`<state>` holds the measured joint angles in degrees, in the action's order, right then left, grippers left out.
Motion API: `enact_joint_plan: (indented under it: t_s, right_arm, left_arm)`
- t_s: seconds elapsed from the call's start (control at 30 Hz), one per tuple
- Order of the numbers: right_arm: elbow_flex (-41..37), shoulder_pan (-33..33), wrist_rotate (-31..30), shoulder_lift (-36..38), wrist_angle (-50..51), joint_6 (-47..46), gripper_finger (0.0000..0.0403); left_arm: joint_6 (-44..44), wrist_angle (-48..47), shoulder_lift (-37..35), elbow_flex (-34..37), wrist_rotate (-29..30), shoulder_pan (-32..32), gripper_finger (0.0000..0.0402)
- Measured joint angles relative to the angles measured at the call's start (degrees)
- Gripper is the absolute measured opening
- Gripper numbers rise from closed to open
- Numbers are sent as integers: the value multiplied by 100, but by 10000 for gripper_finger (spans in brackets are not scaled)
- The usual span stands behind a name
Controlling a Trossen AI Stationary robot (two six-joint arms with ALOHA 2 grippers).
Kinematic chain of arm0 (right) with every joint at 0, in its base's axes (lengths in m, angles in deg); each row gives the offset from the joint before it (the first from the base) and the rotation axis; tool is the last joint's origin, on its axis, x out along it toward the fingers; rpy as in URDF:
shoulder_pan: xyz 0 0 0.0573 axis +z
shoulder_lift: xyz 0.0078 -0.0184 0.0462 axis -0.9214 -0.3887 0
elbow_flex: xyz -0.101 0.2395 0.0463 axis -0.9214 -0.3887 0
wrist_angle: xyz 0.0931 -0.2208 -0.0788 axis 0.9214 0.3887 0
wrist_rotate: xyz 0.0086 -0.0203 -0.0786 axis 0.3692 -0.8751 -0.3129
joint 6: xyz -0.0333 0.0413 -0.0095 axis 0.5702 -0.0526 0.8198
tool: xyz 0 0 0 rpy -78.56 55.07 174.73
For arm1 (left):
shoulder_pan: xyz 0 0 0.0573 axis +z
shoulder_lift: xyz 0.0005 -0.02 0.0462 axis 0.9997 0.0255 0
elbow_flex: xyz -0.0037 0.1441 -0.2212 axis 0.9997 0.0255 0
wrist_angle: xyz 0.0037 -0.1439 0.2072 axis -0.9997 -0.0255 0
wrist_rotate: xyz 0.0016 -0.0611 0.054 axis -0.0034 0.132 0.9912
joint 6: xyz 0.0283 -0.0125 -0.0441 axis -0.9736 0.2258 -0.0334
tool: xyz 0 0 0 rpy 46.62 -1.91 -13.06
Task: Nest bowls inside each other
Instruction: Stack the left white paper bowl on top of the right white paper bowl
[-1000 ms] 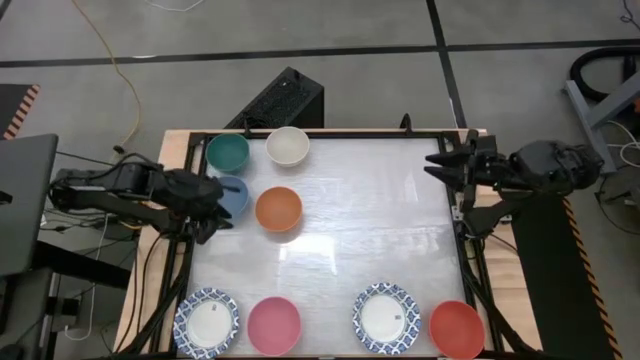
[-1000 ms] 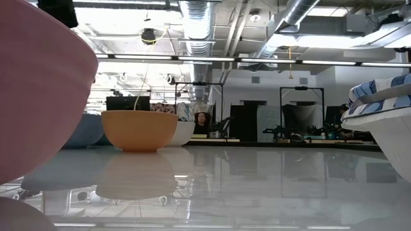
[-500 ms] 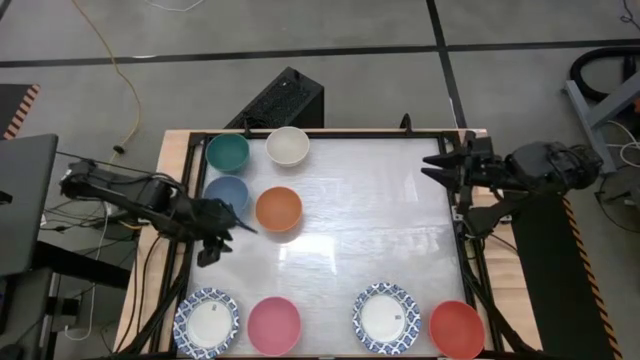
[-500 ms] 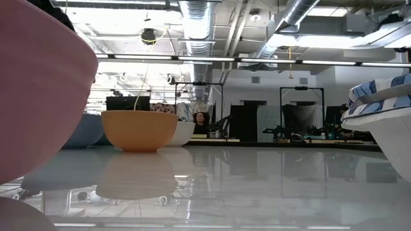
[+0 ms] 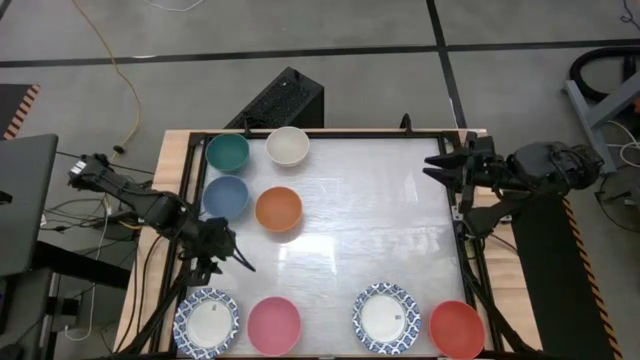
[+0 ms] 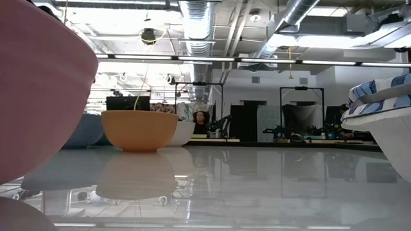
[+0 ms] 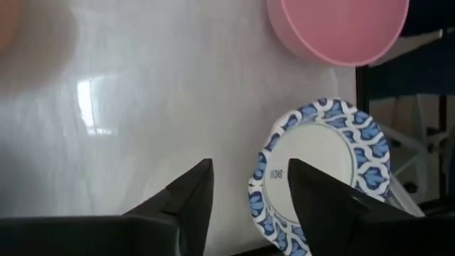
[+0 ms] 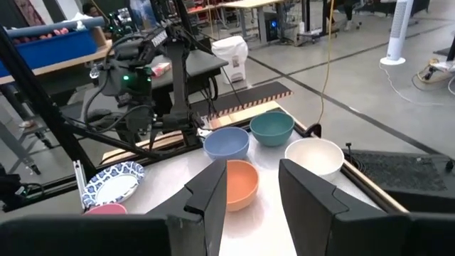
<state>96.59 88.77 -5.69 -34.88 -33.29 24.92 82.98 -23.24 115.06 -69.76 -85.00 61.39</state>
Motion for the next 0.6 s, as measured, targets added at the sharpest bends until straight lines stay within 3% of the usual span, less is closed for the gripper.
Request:
enact_joint_plan:
  t_s: [0.3,0.6]
  right_arm:
    - [-2,0,2,-11,171,-150,150]
    - [-2,0,0,-11,168,-148,150]
  left_arm:
    - [123,3,382,0,-31,-527,245]
    - [-15,163,842,0,-186,-943,254]
